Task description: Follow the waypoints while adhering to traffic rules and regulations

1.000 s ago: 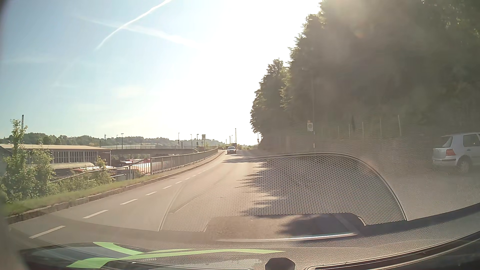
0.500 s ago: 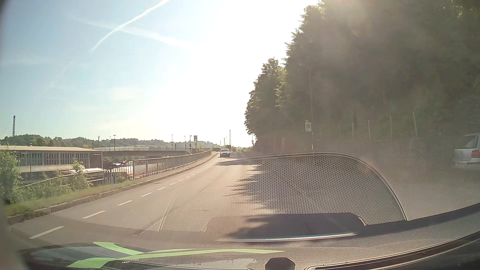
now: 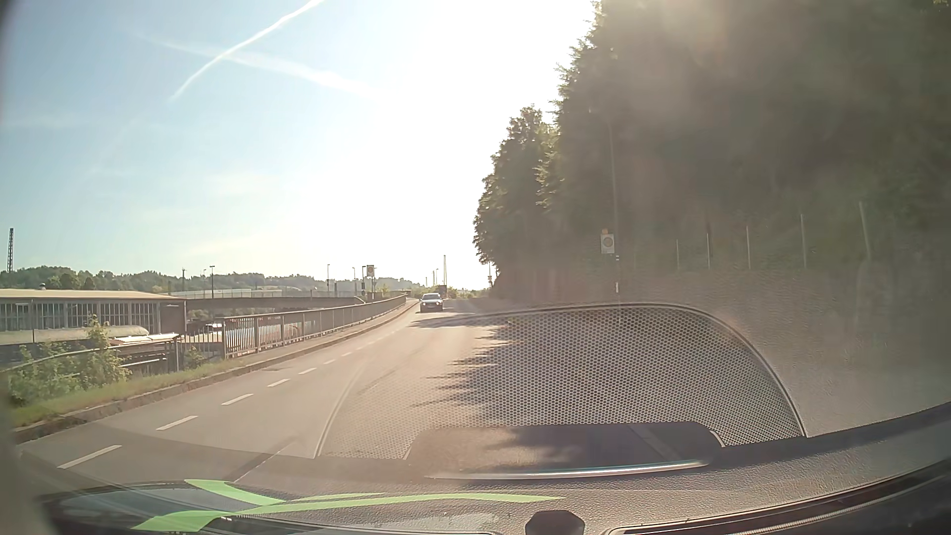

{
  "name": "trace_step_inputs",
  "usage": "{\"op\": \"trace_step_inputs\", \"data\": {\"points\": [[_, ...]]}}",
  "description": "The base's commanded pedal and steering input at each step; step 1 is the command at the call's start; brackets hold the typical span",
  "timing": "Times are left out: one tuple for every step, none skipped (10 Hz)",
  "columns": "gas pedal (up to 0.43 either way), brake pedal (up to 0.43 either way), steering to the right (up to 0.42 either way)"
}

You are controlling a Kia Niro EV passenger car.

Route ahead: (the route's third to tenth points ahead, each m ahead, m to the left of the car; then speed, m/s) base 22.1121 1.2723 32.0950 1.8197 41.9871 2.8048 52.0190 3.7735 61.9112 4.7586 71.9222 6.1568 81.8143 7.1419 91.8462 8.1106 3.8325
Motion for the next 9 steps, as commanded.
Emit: {"op": "trace_step_inputs", "data": {"points": [[0.047, 0.000, 0.023], [0.047, 0.000, 0.018], [0.047, 0.000, 0.015], [0.047, 0.000, 0.015], [0.047, 0.000, 0.012], [0.047, 0.000, 0.007], [0.047, 0.000, 0.005], [0.047, 0.000, 0.005], [0.047, 0.000, 0.005]]}}
